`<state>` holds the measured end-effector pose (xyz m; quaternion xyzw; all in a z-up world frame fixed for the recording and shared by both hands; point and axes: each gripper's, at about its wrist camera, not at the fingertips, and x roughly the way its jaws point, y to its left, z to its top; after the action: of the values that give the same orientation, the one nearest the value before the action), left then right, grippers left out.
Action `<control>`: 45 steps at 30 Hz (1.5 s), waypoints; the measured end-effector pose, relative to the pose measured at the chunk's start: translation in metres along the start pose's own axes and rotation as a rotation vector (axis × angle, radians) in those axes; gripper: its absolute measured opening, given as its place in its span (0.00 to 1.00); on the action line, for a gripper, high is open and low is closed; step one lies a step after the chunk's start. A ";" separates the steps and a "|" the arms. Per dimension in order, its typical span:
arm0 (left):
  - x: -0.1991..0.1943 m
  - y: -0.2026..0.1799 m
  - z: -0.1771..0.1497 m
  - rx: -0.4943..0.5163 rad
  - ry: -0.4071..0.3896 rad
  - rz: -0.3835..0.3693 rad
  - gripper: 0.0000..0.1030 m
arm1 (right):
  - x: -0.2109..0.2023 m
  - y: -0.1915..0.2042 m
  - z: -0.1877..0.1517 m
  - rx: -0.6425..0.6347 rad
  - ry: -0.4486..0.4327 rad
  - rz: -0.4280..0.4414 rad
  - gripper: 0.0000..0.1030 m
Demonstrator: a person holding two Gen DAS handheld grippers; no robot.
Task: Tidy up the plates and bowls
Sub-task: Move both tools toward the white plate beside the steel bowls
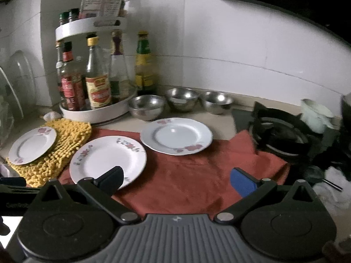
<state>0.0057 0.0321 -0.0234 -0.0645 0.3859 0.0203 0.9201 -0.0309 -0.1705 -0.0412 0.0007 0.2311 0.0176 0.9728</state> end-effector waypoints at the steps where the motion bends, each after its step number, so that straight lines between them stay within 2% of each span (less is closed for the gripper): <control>1: 0.002 0.000 0.001 -0.004 0.005 0.007 1.00 | 0.004 0.002 0.001 -0.005 -0.001 0.013 0.97; 10: 0.036 0.003 0.014 -0.046 0.056 0.078 1.00 | 0.052 0.009 0.012 -0.060 0.044 0.129 0.97; 13: 0.052 0.003 0.019 -0.058 0.075 0.088 1.00 | 0.075 0.010 0.017 -0.074 0.069 0.177 0.90; 15: 0.061 0.004 0.020 -0.067 0.074 0.094 1.00 | 0.094 0.011 0.019 -0.080 0.101 0.222 0.78; 21: 0.098 0.004 0.028 -0.081 0.143 0.103 0.96 | 0.147 0.009 0.019 -0.083 0.233 0.335 0.60; 25: 0.116 0.006 0.034 -0.119 0.175 0.083 0.91 | 0.170 0.007 0.022 -0.090 0.275 0.388 0.59; 30: 0.134 -0.004 0.044 -0.082 0.181 0.094 0.92 | 0.195 0.002 0.025 -0.072 0.339 0.506 0.48; 36: 0.145 -0.007 0.054 -0.103 0.178 0.058 0.91 | 0.210 0.004 0.032 -0.112 0.332 0.603 0.47; 40: 0.145 -0.008 0.053 -0.096 0.183 0.059 0.92 | 0.217 -0.004 0.034 -0.086 0.341 0.659 0.47; 45: 0.133 -0.010 0.049 -0.107 0.213 0.029 0.92 | 0.211 -0.004 0.032 -0.127 0.344 0.679 0.47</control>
<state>0.1339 0.0268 -0.0831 -0.1099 0.4806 0.0471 0.8687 0.1720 -0.1672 -0.1070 0.0137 0.3758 0.3529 0.8568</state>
